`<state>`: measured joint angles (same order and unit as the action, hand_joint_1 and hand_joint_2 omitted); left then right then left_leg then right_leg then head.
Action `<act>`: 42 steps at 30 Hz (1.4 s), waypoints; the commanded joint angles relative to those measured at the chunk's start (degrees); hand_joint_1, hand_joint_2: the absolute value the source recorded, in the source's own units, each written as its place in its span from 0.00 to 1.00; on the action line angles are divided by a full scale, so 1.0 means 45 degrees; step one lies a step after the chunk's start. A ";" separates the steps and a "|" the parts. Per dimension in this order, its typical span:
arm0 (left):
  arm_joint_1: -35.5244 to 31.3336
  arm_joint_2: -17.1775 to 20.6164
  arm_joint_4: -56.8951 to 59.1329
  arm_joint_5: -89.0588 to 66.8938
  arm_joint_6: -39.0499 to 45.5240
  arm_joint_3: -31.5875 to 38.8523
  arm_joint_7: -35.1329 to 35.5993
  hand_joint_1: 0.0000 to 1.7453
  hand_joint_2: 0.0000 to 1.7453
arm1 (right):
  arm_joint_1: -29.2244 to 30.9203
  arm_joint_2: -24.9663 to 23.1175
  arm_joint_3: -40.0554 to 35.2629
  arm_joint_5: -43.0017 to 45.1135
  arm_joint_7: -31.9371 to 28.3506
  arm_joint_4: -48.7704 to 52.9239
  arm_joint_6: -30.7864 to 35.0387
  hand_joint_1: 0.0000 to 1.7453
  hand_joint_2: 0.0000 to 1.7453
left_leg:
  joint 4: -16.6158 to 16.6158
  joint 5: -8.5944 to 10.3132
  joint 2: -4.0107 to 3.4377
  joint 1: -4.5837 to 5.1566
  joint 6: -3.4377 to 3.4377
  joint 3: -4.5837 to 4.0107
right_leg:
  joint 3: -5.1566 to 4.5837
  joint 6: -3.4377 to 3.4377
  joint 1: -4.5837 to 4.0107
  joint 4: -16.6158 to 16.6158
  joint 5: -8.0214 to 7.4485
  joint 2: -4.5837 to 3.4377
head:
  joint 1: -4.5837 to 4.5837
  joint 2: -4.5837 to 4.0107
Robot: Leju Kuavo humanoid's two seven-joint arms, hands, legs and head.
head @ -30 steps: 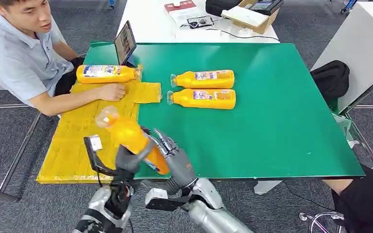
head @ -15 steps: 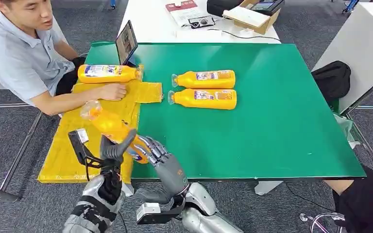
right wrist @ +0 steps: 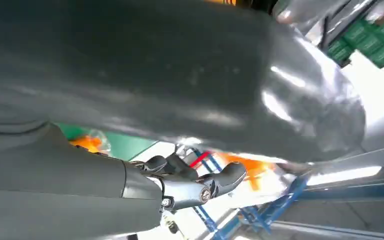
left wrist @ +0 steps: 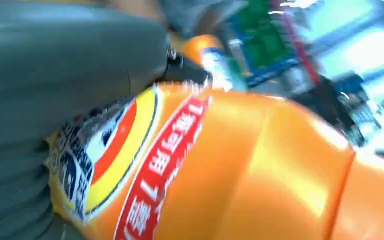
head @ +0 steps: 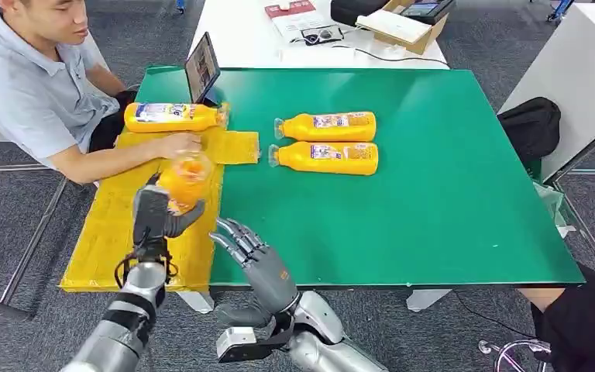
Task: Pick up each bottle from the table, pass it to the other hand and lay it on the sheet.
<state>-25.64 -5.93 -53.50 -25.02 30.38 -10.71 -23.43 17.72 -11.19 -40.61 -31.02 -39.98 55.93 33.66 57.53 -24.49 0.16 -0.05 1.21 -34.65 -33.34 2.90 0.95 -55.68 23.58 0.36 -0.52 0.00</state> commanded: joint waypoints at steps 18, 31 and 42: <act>-0.5912 0.1594 0.8063 -0.8212 -0.6019 -0.2162 0.5509 1.00 1.00 | -0.0385 0.0611 0.0432 -0.0164 -0.0005 0.1225 -0.0826 0.00 0.00 | 0.0006 -0.0007 -0.0033 -0.0016 -0.0015 0.0037 | 0.0034 -0.0028 -0.0019 -0.0004 0.0002 -0.0036 | 0.0000 0.0000; -0.5423 0.1525 0.8254 -0.7650 -0.6642 -0.1410 0.5234 1.00 1.00 | -0.0188 0.0757 0.0132 0.0355 -0.0005 0.0864 -0.0657 0.00 0.00 | -0.0003 0.0003 -0.0015 -0.0003 -0.0006 0.0020 | 0.0025 -0.0016 -0.0005 -0.0003 -0.0001 -0.0018 | 0.0000 0.0000; -0.4015 0.1045 0.8150 -0.6476 -0.6649 -0.0148 0.4174 0.00 1.00 | -0.0108 0.0910 -0.0157 0.0620 -0.0005 0.0363 -0.0213 0.00 0.00 | -0.0033 -0.0002 -0.0016 0.0000 -0.0007 0.0096 | 0.0097 -0.0022 -0.0004 0.0030 0.0003 -0.0019 | -0.0005 0.0000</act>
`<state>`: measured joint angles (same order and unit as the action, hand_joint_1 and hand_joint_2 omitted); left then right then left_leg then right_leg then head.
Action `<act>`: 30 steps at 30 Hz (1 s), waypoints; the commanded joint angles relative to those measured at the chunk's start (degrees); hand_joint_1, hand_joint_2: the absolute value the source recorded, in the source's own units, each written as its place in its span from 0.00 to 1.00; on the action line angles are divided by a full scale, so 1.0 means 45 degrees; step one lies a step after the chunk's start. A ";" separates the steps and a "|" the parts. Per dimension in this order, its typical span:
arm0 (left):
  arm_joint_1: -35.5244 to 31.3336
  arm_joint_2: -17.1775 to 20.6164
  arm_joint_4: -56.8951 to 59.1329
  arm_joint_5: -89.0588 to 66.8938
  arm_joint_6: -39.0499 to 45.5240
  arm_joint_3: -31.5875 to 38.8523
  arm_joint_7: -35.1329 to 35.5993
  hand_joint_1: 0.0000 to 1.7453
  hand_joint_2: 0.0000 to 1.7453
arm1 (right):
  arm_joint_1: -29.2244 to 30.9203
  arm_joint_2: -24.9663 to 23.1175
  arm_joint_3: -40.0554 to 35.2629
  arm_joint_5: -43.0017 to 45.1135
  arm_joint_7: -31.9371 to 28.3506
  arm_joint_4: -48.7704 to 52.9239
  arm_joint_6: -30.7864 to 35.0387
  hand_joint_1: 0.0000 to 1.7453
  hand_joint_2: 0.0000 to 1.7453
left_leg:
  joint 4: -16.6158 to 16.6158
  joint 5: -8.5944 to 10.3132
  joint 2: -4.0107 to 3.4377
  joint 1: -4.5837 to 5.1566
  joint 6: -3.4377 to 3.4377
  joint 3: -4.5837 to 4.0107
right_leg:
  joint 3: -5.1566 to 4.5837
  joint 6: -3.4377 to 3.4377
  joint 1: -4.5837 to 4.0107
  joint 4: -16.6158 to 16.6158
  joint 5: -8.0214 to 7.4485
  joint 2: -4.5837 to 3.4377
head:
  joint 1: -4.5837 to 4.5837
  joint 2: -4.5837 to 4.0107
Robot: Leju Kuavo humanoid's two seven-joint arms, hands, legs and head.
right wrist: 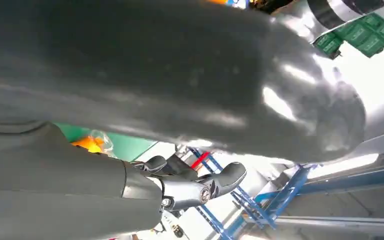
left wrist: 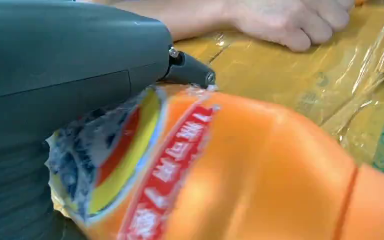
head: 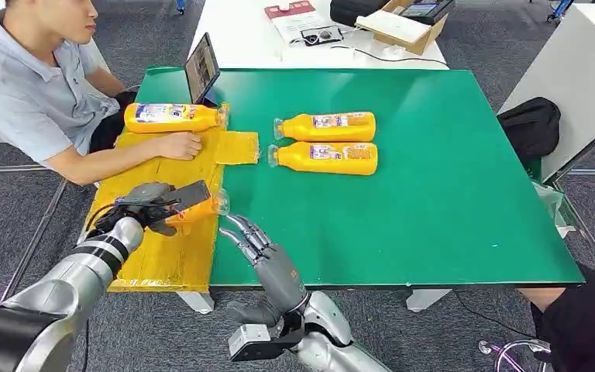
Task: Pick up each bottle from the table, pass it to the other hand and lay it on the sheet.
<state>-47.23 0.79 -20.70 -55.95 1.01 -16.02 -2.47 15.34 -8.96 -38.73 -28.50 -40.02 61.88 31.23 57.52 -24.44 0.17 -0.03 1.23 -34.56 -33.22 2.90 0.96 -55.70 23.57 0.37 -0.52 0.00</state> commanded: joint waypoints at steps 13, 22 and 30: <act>0.1782 -0.0637 -0.0211 0.2938 -0.2167 0.1842 -0.4850 0.00 1.00 | 0.0843 0.0920 -0.1548 0.1304 0.0004 -0.1465 0.1008 0.00 0.00 | -0.0025 0.0002 0.0002 0.0015 -0.0006 0.0102 | 0.0103 -0.0016 0.0012 0.0021 0.0000 0.0001 | 0.0000 0.0000; 0.3465 -0.1563 -0.4379 0.7789 -0.1725 0.3582 -0.7133 0.00 1.00 | -0.0631 0.0209 0.0938 -0.0577 0.0004 0.1715 0.1948 0.00 1.00 | 0.0009 -0.0013 0.0018 0.0002 -0.0013 0.0068 | 0.0070 -0.0024 -0.0003 -0.0004 0.0018 0.0021 | 0.0000 0.0000; 0.3872 -0.1773 -0.5431 0.8717 -0.1140 0.3862 -0.7521 0.00 1.00 | -0.0871 0.0039 0.1339 -0.0840 0.0004 0.2196 0.1948 0.00 1.00 | 0.0015 -0.0018 0.0004 -0.0012 -0.0017 0.0032 | 0.0035 -0.0032 -0.0018 -0.0002 0.0017 0.0008 | 0.0005 0.0000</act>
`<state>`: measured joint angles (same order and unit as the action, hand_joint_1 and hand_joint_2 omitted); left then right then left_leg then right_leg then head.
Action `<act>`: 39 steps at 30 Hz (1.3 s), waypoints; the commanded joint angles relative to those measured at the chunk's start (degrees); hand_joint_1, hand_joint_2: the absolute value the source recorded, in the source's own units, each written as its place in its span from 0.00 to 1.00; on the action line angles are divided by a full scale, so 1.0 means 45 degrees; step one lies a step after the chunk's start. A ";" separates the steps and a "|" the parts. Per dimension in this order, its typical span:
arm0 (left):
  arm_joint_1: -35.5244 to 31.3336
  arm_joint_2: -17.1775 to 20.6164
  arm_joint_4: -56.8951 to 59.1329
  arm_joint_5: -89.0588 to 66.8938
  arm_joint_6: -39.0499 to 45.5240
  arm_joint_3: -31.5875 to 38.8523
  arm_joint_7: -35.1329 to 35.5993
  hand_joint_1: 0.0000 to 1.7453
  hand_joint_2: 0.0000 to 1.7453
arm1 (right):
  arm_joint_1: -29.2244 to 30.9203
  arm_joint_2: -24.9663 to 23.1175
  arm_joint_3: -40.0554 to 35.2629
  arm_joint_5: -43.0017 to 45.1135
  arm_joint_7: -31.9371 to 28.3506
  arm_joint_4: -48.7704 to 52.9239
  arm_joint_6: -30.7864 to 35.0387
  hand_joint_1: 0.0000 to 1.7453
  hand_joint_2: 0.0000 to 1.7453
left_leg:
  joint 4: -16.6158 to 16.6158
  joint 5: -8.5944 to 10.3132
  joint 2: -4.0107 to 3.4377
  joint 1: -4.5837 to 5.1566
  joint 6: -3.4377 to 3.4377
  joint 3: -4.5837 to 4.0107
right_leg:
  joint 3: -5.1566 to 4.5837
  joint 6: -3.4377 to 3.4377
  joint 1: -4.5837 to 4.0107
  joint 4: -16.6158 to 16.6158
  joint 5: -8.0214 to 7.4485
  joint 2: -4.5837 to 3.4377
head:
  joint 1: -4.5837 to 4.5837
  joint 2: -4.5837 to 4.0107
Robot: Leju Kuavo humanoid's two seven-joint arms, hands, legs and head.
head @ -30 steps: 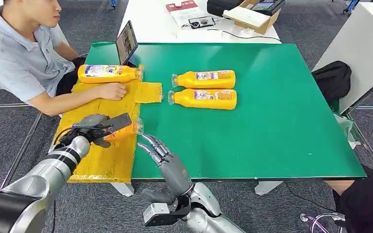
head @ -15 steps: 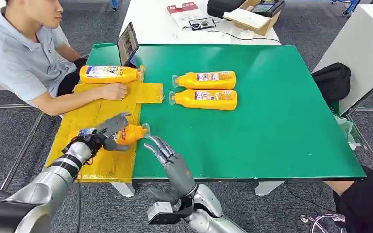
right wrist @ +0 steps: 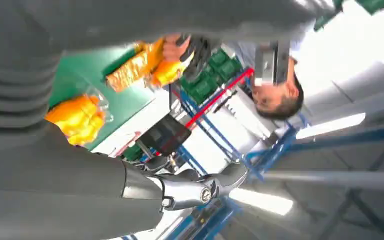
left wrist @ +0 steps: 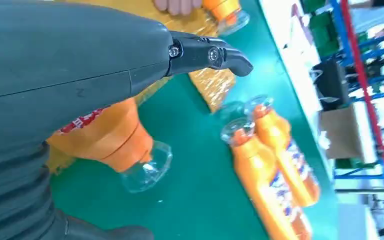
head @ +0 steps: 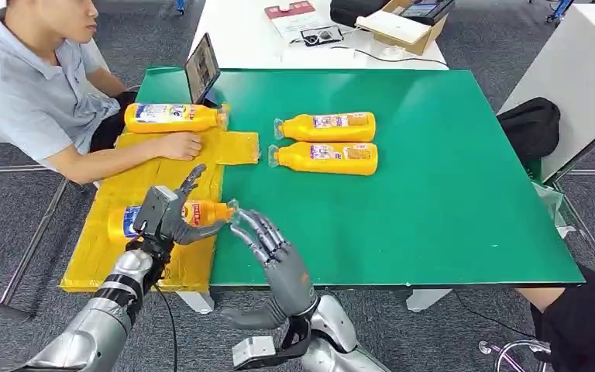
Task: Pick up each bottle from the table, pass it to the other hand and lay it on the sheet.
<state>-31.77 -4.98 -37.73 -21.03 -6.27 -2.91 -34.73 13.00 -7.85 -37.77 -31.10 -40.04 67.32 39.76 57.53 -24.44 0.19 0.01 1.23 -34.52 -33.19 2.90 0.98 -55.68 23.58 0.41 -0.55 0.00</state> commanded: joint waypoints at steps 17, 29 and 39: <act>0.2479 -0.1072 -0.6146 0.5733 -0.0596 0.0870 0.0918 0.00 1.00 | -0.1972 -0.0804 0.2840 -0.0091 0.0009 0.4798 0.0054 0.00 1.00 | 0.0008 -0.0022 0.0005 -0.0015 -0.0020 0.0006 | 0.0013 -0.0033 -0.0017 0.0000 0.0017 0.0003 | 0.0005 0.0000; 0.7917 -0.1113 -1.1783 0.7030 0.0177 0.0800 0.0765 0.00 1.00 | -0.2498 -0.0522 0.6755 0.2819 0.0756 0.2084 -0.1407 0.00 1.00 | -0.0033 -0.0063 -0.0058 -0.0014 -0.0015 0.0085 | 0.0083 -0.0022 -0.0016 0.0055 0.0025 -0.0067 | 0.0000 0.0000; 0.7476 -0.1246 -1.1579 0.4323 0.3747 0.0023 0.0056 0.00 1.00 | 0.0621 0.1632 0.6517 -0.2433 0.3229 -0.2924 -0.3325 0.00 1.00 | -0.0003 -0.0036 -0.0016 -0.0014 -0.0004 -0.0020 | -0.0008 -0.0020 -0.0017 0.0044 -0.0004 -0.0026 | 0.0000 0.0000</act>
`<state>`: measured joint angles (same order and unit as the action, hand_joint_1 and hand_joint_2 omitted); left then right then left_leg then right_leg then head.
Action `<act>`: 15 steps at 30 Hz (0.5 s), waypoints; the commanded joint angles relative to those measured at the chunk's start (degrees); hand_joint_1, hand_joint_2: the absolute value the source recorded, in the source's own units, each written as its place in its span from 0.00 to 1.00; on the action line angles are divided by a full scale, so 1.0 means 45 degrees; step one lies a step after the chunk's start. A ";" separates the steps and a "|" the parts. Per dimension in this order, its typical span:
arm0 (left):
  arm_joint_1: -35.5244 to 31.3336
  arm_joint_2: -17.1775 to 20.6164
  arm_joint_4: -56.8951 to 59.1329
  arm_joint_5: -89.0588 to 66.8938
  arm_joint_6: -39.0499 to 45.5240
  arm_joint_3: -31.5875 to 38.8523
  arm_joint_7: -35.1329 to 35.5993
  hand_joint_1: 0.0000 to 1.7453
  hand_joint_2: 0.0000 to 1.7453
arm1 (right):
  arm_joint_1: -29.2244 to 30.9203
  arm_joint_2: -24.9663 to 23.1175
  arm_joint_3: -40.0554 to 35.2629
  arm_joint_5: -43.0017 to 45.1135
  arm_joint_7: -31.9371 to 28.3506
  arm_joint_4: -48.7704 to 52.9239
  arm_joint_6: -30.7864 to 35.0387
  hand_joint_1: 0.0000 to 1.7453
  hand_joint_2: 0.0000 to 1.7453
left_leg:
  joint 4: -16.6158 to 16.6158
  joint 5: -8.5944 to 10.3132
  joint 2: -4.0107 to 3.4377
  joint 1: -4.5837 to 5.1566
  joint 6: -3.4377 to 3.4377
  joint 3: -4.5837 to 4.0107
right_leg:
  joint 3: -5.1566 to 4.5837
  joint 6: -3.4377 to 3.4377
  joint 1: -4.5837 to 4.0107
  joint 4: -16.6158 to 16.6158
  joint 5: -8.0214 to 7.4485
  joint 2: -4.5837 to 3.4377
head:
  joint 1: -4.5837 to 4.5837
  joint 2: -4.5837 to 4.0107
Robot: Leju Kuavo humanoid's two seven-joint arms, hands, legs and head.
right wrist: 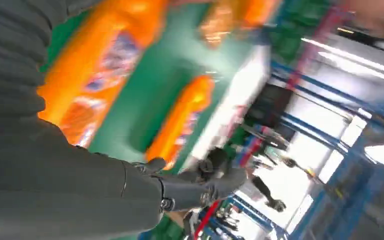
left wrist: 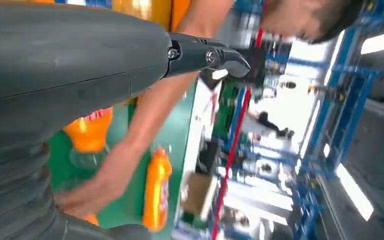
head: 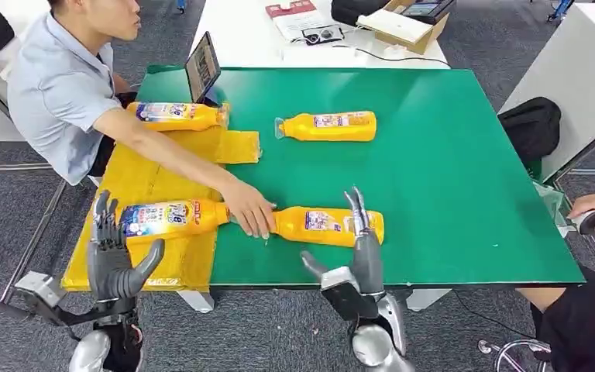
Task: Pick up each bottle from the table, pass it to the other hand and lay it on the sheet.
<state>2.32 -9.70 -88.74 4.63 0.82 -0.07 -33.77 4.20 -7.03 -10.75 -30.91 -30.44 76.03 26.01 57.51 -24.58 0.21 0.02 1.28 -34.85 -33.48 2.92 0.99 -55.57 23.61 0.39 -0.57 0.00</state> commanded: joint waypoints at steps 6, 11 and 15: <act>-0.0186 -0.0104 -0.0400 -0.1852 0.2991 -0.0934 -0.0250 0.00 1.00 | 0.3178 0.1482 -0.0131 -0.3817 0.2131 -0.6307 -0.0421 0.00 1.00 | -0.0004 0.0016 -0.0009 -0.0012 0.0010 0.0043 | 0.0048 -0.0004 -0.0016 0.0014 -0.0019 -0.0008 | 0.0010 0.0000; -0.0698 -0.0171 0.0078 -0.2088 0.3635 -0.1037 -0.0128 0.00 1.00 | 0.3834 0.1630 -0.0370 -0.4352 0.2564 -0.7293 -0.0539 0.00 1.00 | 0.0003 0.0015 -0.0009 -0.0008 0.0011 0.0040 | 0.0046 -0.0002 -0.0013 0.0004 -0.0017 -0.0009 | 0.0005 0.0000; -0.0665 -0.0146 0.0067 -0.2088 0.3647 -0.1039 -0.0128 0.00 1.00 | 0.3847 0.1638 -0.0408 -0.4404 0.2573 -0.7332 -0.0532 0.00 1.00 | 0.0006 0.0010 0.0001 -0.0009 0.0006 0.0054 | 0.0061 -0.0011 -0.0014 0.0001 -0.0009 -0.0001 | 0.0010 0.0000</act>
<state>1.52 -10.62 -91.43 -4.72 16.79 -3.65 -34.80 17.09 -0.87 -10.43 -50.38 -19.19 51.95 24.06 57.53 -24.45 0.20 0.04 1.40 -34.87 -33.48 3.02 1.00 -55.58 23.50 0.39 -0.52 0.00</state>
